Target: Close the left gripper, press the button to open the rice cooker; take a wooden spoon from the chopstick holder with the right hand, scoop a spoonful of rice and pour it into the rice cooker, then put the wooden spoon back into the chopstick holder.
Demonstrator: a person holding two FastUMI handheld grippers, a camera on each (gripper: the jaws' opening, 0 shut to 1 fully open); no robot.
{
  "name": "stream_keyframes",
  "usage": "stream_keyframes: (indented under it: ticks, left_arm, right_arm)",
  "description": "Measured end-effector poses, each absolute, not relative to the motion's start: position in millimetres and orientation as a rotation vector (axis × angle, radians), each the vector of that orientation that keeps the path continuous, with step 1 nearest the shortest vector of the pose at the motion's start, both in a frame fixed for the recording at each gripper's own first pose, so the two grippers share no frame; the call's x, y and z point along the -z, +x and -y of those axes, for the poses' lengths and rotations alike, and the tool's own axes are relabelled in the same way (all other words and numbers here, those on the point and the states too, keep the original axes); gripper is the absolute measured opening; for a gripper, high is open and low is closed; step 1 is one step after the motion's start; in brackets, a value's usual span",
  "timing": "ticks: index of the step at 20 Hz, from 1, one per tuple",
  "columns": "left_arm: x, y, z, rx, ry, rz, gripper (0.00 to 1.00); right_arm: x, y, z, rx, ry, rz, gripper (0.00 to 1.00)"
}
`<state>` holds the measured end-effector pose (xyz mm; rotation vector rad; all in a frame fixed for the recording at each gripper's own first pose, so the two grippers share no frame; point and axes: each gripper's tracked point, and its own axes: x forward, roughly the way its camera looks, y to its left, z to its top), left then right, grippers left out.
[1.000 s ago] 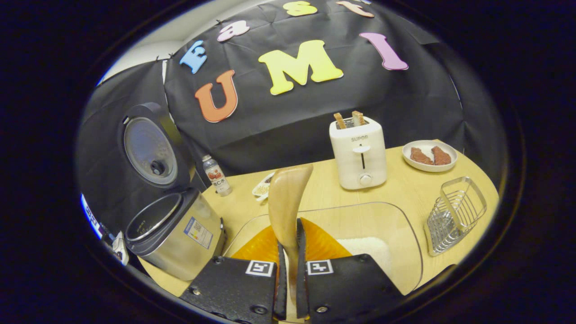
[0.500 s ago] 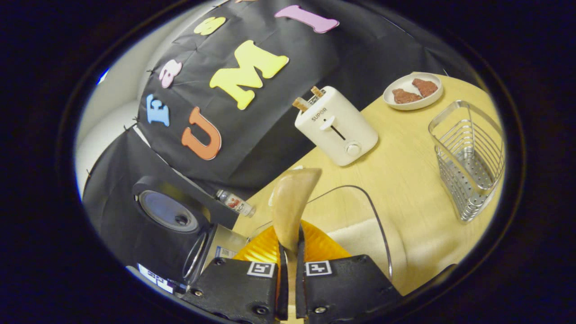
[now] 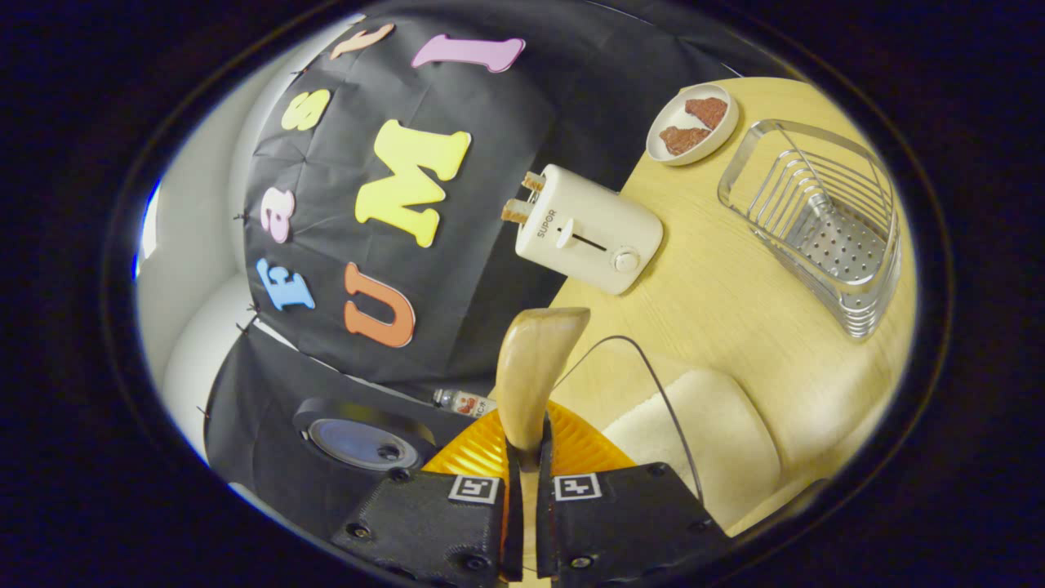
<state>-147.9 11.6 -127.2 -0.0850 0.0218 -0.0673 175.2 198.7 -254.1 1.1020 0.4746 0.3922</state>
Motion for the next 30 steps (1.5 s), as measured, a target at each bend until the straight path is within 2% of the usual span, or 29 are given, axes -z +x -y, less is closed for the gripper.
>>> stream_keyframes:
  ticks: [5, 9, 15, 18, 19, 21, 25, 30]
  left_arm:
    - [125.6, -152.2, -20.2, 0.057, -0.104, -0.015, 0.95]
    - [122.3, -157.6, -27.9, 0.051, -0.104, -0.006, 0.95]
    - [117.8, -165.7, -38.6, 0.054, -0.098, 0.012, 0.94]
    - [118.6, -169.4, -46.4, 0.051, -0.081, 0.016, 0.95]
    - [119.4, -170.7, -48.5, 0.047, -0.074, 0.019, 0.94]
    - [123.2, -172.0, -54.6, 0.040, -0.064, 0.022, 0.95]
    - [132.1, -178.2, -64.4, 0.037, -0.054, 0.020, 0.94]
    - [145.1, -173.9, -63.1, 0.047, -0.074, -0.003, 0.94]
  right_arm:
    - [218.2, 172.3, -200.1, -0.425, 1.259, -0.430, 0.11]
    - [169.8, 161.7, -219.8, -0.519, 1.389, -0.386, 0.11]
    - [128.2, 153.1, -275.5, -0.575, 1.362, -0.383, 0.11]
    - [118.4, 150.0, -312.0, -0.588, 1.292, -0.399, 0.11]
    - [115.1, 149.1, -323.6, -0.596, 1.268, -0.397, 0.08]
    - [113.7, 147.6, -347.1, -0.602, 1.190, -0.405, 0.11]
    - [115.8, 148.0, -389.7, -0.608, 0.946, -0.400, 0.11]
    - [113.0, 148.4, -421.6, -0.591, 0.642, -0.317, 0.11]
